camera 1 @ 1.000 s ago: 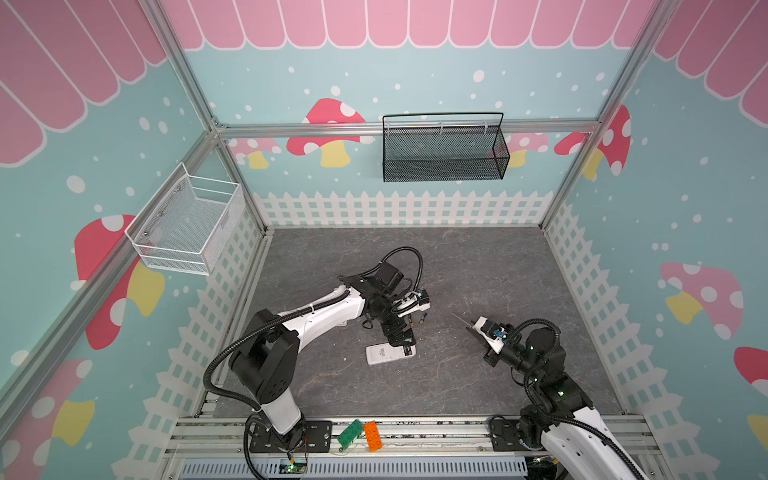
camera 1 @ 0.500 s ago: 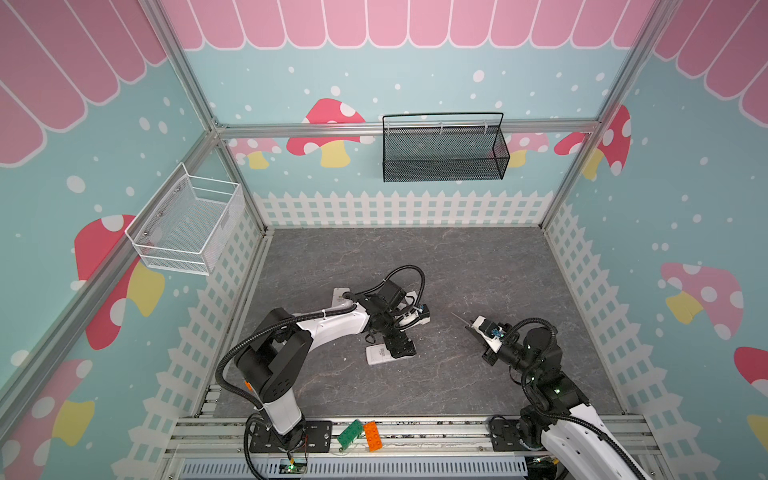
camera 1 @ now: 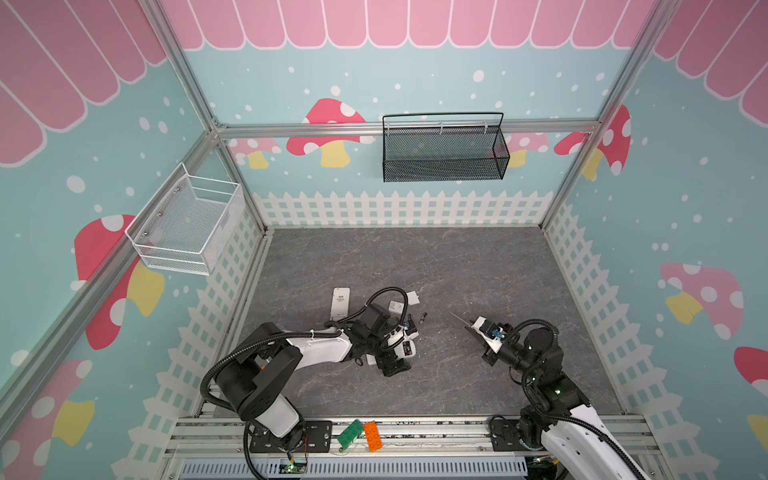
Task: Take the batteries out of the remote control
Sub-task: 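Move the screwdriver tip with the right gripper toward the remote's battery compartment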
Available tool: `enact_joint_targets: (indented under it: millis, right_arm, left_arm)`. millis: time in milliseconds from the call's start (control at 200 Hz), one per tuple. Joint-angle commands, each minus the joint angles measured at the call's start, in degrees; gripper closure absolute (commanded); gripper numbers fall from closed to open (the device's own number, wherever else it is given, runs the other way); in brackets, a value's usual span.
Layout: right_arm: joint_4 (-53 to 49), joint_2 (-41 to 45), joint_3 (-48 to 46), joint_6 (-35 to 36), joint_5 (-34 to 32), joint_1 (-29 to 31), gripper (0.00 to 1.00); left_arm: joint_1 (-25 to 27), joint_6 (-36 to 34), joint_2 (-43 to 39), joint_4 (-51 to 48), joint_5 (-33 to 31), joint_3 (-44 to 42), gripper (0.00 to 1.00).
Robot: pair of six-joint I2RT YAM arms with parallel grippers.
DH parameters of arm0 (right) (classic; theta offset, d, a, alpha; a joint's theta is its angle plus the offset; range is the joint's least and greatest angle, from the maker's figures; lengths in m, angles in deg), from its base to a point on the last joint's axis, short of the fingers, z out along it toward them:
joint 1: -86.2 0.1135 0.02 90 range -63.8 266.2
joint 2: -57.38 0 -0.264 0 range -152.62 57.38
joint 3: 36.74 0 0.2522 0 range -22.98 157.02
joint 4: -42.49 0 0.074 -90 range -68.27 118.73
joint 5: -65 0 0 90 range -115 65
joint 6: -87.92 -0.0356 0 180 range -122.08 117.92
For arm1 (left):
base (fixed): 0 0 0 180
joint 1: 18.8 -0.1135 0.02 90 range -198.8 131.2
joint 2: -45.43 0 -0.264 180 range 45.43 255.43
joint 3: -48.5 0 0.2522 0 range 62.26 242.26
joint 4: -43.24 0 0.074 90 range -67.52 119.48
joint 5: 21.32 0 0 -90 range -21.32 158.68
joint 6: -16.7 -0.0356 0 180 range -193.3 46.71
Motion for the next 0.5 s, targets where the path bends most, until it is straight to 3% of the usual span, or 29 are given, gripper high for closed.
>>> enact_joint_targets:
  millis: [0,235,385,495]
  right_arm:
    - [0.1,-1.0,-0.1,3.0,5.1,-0.2,1.00]
    - [-2.6,-7.0,1.1,8.4,13.8,0.0,1.00]
    - [-5.2,-11.8,3.1,12.1,16.8,0.6,1.00]
    - [-5.5,-15.7,3.9,14.2,19.5,2.2,1.00]
  left_arm:
    - [0.4,-6.3,1.7,7.4,2.0,-1.9,0.02]
    - [-1.5,-5.7,5.3,6.5,4.3,1.1,0.08]
    - [-1.5,-5.7,6.3,6.0,4.9,1.4,0.23]
    - [-1.1,-4.8,7.3,6.4,3.9,1.7,0.27]
